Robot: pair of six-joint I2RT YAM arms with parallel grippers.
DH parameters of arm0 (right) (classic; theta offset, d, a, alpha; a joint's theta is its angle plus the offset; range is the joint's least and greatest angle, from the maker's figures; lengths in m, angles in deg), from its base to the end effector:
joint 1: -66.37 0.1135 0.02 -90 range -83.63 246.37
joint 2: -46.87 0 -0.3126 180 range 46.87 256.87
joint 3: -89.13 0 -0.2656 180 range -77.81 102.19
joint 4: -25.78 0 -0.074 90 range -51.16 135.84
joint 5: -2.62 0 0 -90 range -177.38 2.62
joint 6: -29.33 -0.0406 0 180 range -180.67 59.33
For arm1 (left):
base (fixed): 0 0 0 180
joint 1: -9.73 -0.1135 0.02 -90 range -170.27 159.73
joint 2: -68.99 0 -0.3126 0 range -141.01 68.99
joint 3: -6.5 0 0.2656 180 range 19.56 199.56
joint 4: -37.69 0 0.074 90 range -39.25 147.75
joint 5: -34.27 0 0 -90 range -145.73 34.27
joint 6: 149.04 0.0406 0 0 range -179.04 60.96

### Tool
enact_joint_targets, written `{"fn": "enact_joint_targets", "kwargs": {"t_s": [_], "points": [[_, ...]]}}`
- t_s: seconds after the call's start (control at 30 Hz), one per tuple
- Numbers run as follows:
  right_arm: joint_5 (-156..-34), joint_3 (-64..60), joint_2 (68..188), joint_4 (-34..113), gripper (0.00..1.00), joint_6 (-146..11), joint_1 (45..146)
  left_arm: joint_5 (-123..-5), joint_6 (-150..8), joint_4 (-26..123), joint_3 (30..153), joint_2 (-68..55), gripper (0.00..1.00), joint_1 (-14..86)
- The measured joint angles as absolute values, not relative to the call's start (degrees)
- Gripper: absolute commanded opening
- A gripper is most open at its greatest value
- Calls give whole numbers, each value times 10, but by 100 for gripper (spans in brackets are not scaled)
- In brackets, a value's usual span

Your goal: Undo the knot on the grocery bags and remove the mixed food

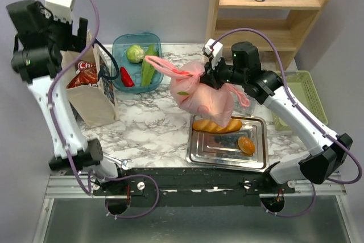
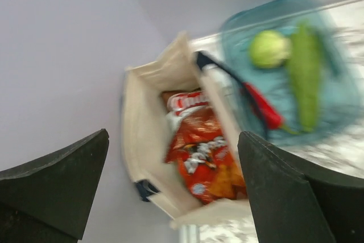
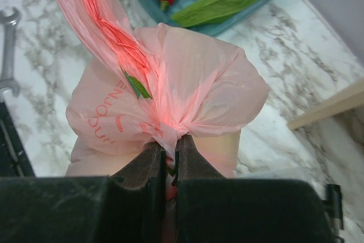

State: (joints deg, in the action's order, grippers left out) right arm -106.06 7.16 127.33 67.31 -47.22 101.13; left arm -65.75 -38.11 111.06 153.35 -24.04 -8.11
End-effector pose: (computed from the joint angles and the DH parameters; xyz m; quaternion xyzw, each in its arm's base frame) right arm 0.2589 0.1955 0.4563 -0.4186 0.7191 0.2332 0.5033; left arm 0.2884 0.0854 0.6019 0.0723 0.8121 0.1234 0.5657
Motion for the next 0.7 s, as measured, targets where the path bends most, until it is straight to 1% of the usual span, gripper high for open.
{"fn": "enact_joint_targets", "kwargs": {"t_s": [0.07,0.1,0.17,0.3,0.43,0.5,0.57,0.6,0.63,0.67,0.7], "points": [[-1099,63,1275,671,1,-473,1014,-728,-385,1131,1494,-169,98,-81],[-1112,60,1278,672,1,-472,1018,-783,-388,1140,1454,-113,98,-81],[-1131,60,1290,669,1,-468,1034,-849,-394,1159,1392,-39,99,-80],[-1157,60,1333,643,1,-453,1081,-932,-421,1167,1215,110,98,-78],[-1162,60,1390,605,1,-430,1130,-947,-433,1137,1059,210,98,-79],[-1161,60,1418,577,1,-422,1153,-933,-432,1118,985,264,99,-79],[-1155,56,1440,537,1,-419,1173,-903,-427,1124,951,303,99,-79],[-1152,50,1449,513,8,-417,1182,-890,-425,1134,953,317,98,-79],[-1149,41,1455,487,33,-415,1190,-881,-420,1144,962,321,98,-79],[-1145,30,1458,460,64,-411,1197,-877,-415,1152,975,320,99,-79],[-1142,16,1461,436,76,-404,1203,-875,-409,1158,986,314,99,-80]]}}
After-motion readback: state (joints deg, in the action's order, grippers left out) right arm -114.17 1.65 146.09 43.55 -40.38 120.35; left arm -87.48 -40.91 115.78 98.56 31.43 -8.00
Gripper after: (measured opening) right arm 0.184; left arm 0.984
